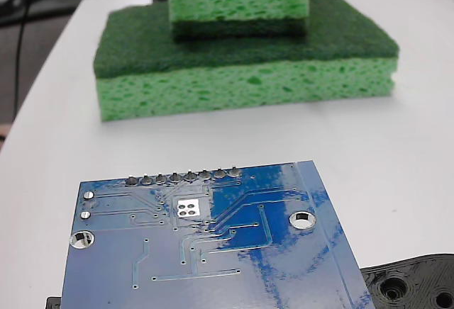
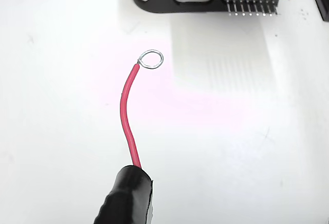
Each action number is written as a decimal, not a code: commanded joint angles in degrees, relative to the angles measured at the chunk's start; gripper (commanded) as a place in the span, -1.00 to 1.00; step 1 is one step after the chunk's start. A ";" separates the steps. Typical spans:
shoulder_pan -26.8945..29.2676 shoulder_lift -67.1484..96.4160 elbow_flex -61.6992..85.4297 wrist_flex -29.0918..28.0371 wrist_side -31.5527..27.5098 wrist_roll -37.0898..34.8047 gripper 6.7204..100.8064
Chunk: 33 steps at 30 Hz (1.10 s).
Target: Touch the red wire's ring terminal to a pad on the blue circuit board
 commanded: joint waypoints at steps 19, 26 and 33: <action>-4.04 0.18 2.81 -0.09 7.38 1.49 0.99; -4.04 0.18 2.72 -0.09 7.73 1.85 0.99; -3.96 0.18 2.72 -0.09 7.91 2.02 0.99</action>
